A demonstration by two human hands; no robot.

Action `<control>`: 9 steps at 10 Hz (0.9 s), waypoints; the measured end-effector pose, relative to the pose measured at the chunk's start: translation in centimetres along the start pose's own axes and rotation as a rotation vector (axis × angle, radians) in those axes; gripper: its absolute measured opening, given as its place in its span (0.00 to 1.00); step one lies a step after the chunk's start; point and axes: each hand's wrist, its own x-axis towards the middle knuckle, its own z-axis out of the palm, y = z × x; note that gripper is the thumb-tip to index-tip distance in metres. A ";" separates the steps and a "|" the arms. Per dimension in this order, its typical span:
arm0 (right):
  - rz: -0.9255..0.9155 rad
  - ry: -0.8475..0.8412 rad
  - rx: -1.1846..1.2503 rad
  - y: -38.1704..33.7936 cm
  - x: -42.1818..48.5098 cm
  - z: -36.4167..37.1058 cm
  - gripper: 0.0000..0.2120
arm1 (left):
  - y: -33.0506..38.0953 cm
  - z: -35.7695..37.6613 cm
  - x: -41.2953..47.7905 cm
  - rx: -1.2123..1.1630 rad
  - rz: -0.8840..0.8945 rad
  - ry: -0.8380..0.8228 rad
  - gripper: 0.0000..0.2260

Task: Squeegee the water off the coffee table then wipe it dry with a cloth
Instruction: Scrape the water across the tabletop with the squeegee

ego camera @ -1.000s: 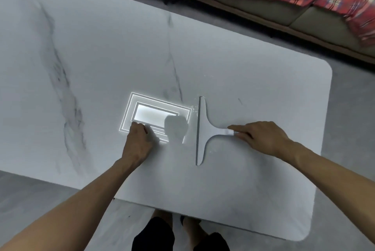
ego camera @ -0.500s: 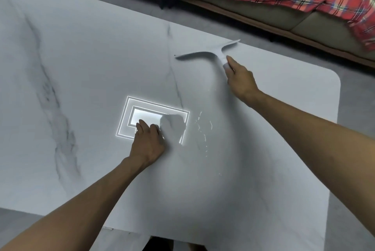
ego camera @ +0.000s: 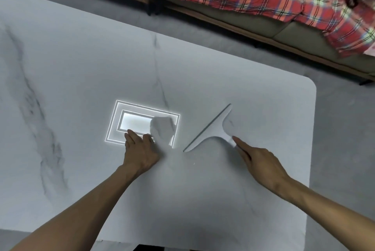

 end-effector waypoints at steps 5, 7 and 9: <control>0.070 0.219 0.226 -4.1 16.5 -7.6 0.15 | 6.3 4.1 0.1 0.005 0.143 0.092 0.20; 0.017 0.127 0.083 2.5 6.2 -2.9 0.23 | 8.6 3.8 0.5 -0.089 0.070 0.031 0.25; 0.084 -0.023 0.045 5.1 1.6 -6.1 0.24 | 9.2 3.5 1.2 -0.084 0.036 0.005 0.27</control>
